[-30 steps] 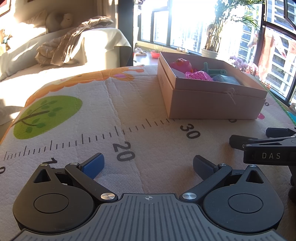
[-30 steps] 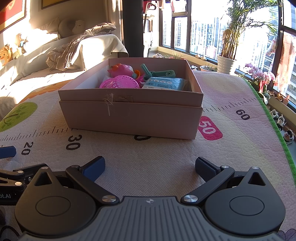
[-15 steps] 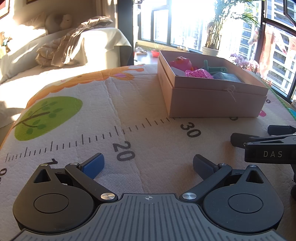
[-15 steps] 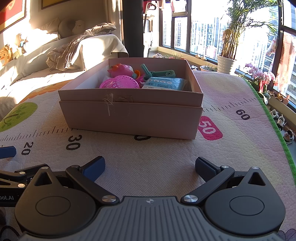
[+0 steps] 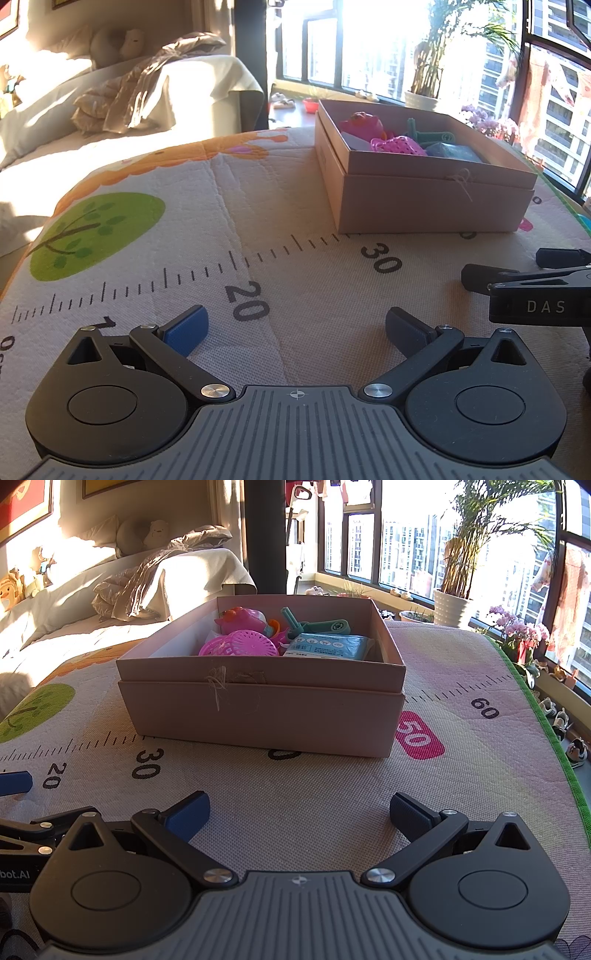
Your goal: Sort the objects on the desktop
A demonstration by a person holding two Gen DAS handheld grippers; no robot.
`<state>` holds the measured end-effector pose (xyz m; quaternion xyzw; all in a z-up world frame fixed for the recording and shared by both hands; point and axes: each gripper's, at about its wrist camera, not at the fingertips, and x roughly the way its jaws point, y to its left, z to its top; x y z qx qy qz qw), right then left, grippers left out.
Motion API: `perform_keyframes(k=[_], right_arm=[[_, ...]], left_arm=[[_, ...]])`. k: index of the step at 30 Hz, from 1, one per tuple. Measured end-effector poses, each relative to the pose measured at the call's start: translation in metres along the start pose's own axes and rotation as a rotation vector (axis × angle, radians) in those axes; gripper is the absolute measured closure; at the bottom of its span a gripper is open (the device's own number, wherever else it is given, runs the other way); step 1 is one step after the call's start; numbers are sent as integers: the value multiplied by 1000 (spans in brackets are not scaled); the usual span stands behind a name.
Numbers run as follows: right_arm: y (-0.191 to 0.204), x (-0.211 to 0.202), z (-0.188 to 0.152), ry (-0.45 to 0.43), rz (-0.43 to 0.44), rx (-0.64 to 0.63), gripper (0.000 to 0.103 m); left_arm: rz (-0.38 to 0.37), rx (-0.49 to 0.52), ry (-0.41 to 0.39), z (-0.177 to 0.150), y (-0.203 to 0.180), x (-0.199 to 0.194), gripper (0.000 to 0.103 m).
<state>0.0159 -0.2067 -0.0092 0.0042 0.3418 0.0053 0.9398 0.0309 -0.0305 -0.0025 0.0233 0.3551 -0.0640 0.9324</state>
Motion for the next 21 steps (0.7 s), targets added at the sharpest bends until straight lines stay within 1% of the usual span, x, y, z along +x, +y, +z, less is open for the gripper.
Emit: perform_keyframes(k=[13, 21], right_arm=[[0, 0, 0, 0, 0, 0, 0], [0, 0, 0, 0, 0, 0, 0]], left_arm=[[3, -3, 14, 2, 2, -2, 0], [7, -3, 10, 2, 0, -1, 0]])
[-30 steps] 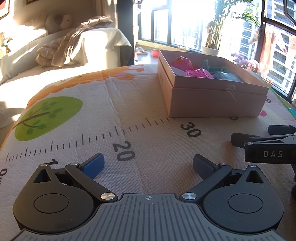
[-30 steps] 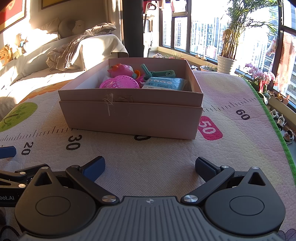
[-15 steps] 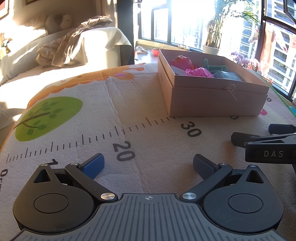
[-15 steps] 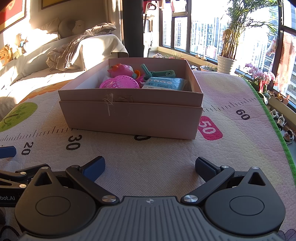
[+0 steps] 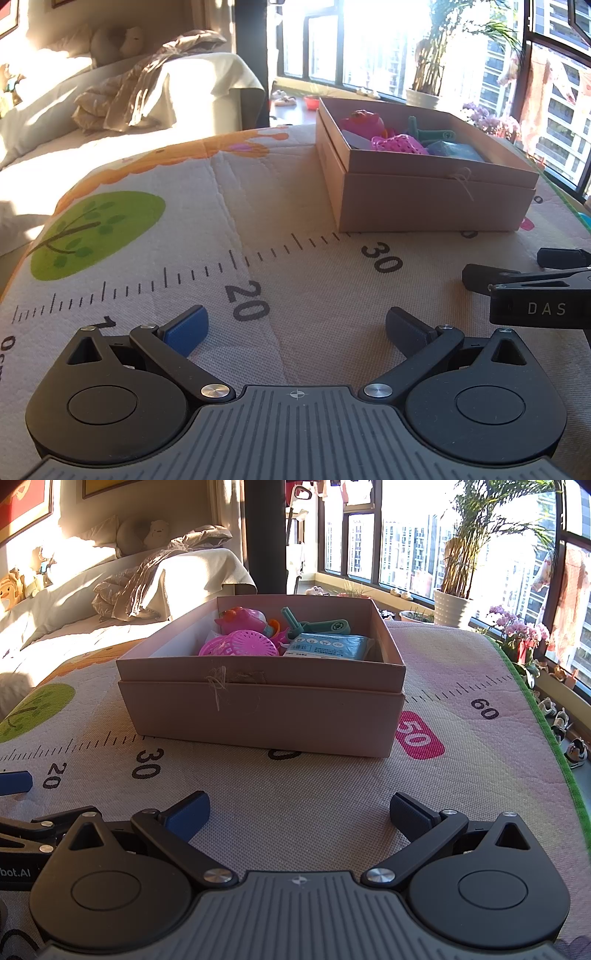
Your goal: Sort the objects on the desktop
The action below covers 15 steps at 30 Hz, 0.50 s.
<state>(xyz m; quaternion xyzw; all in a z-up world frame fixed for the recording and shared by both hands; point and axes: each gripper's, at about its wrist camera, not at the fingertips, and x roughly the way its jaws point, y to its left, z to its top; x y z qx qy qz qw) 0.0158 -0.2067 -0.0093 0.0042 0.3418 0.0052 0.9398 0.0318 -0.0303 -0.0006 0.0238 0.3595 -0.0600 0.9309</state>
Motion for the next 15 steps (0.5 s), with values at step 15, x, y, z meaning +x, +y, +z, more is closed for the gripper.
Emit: perform_keyframes(k=[15], right_arm=[[0, 0, 0, 0, 0, 1, 0]], left_arm=[[1, -5, -4, -1, 1, 0, 0]])
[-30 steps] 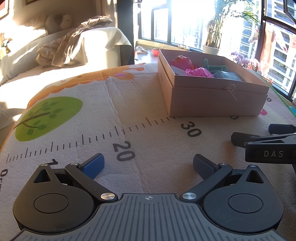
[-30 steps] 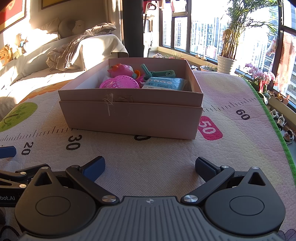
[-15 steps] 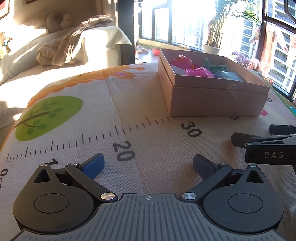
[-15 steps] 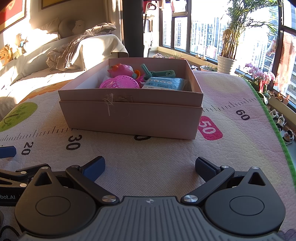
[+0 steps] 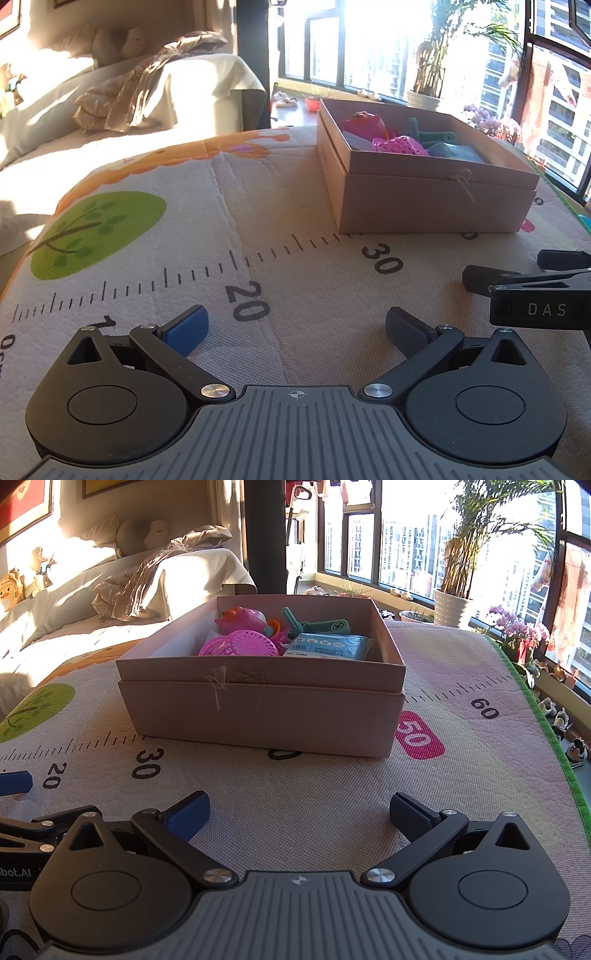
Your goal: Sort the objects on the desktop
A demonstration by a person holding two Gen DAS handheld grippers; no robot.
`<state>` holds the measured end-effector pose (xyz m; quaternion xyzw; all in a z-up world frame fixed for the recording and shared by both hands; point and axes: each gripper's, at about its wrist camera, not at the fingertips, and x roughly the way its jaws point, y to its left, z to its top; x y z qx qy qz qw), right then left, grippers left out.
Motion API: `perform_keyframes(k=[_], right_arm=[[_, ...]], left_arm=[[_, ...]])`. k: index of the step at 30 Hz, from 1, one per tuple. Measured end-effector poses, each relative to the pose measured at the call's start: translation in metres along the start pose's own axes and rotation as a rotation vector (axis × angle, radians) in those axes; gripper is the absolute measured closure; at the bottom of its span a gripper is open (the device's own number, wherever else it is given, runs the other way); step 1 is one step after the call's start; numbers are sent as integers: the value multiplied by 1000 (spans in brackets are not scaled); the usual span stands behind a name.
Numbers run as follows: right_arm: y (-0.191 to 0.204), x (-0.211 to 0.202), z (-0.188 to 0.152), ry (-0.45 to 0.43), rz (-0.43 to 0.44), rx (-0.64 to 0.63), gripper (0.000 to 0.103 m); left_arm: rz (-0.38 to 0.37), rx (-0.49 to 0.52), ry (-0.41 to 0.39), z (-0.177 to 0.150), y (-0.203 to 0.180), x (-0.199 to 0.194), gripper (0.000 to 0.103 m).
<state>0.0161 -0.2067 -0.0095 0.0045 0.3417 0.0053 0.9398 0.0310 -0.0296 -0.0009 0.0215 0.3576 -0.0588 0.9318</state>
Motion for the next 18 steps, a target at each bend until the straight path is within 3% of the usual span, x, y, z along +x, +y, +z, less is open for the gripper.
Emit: perform_keyframes(k=[18], right_arm=[[0, 0, 0, 0, 0, 0, 0]], left_arm=[[-8, 5, 6, 1, 0, -2, 0]])
